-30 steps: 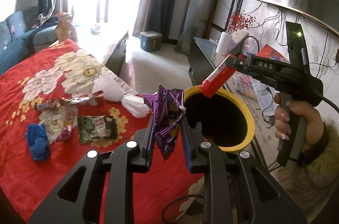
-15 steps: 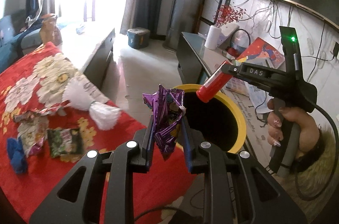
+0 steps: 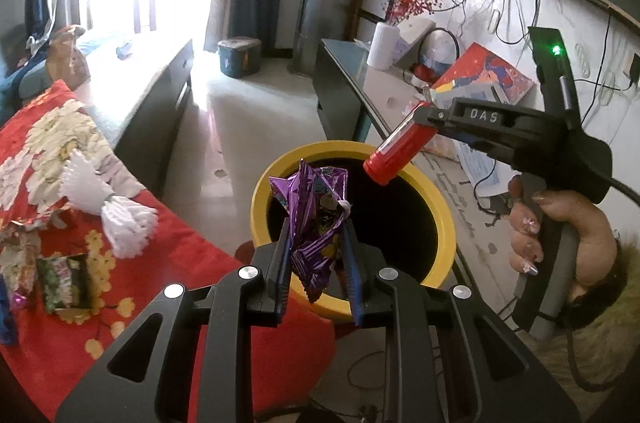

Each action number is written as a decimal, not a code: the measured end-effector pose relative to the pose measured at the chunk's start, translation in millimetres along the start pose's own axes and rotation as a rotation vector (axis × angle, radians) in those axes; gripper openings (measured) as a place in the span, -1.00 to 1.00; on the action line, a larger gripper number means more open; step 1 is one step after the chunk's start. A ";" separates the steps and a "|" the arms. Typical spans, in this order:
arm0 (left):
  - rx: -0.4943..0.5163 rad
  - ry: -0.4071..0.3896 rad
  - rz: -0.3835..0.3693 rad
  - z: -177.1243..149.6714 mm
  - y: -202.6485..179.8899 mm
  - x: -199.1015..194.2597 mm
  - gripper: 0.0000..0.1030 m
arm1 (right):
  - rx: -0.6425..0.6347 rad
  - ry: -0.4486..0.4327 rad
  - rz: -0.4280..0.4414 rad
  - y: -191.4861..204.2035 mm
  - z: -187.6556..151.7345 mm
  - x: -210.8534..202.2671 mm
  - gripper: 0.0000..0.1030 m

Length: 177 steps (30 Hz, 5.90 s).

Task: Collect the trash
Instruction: 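Carry purple wrapper over yellow bin with left tool while right carries red can, then open both tools to drop the wrapper and can into the bin, then move both tools back toward the bedspread, then grasp blue plastic bag with left tool while right tool grasps green snack packet, then carry blue bag over yellow bin with left tool while right carries green packet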

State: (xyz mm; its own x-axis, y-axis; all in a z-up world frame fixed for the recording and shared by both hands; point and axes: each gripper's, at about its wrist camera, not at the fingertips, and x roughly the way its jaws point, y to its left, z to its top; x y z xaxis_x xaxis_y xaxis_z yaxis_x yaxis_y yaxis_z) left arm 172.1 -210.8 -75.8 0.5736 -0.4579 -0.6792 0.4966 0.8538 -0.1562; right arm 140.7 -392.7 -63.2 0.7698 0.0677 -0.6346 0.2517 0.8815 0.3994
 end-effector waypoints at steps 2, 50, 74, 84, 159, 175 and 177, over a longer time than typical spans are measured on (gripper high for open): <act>-0.001 0.006 0.002 0.8 -1.3 6.5 -0.57 | 0.007 0.006 -0.001 -5.7 0.8 1.1 -0.51; -0.229 -0.135 0.217 -11.0 80.1 -55.9 0.87 | -0.309 0.027 0.099 111.0 -40.1 -12.8 0.27; -0.355 -0.241 0.387 -34.0 142.9 -122.0 0.87 | -0.463 0.067 0.233 181.6 -83.2 -26.1 0.27; -0.407 -0.279 0.451 -46.6 168.1 -144.9 0.87 | -0.518 0.087 0.288 212.0 -97.4 -25.6 0.27; -0.597 -0.186 0.322 -103.7 256.5 -146.0 -0.76 | -0.588 0.321 0.393 255.8 -147.5 31.9 -0.87; -0.503 -0.202 0.263 -79.1 214.8 -150.4 -0.76 | -0.542 0.230 0.385 237.3 -115.2 6.5 -0.89; -0.491 -0.202 0.257 -76.5 209.6 -149.7 -0.76 | -0.532 0.222 0.381 233.2 -111.0 5.4 -0.89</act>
State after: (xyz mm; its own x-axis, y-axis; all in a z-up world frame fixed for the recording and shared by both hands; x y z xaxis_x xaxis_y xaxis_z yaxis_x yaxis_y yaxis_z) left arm 140.4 55.6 -61.7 0.7721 -0.2180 -0.5970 -0.0067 0.9365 -0.3506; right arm 138.4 -134.9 -46.9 0.5948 0.4621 -0.6578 -0.3780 0.8829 0.2784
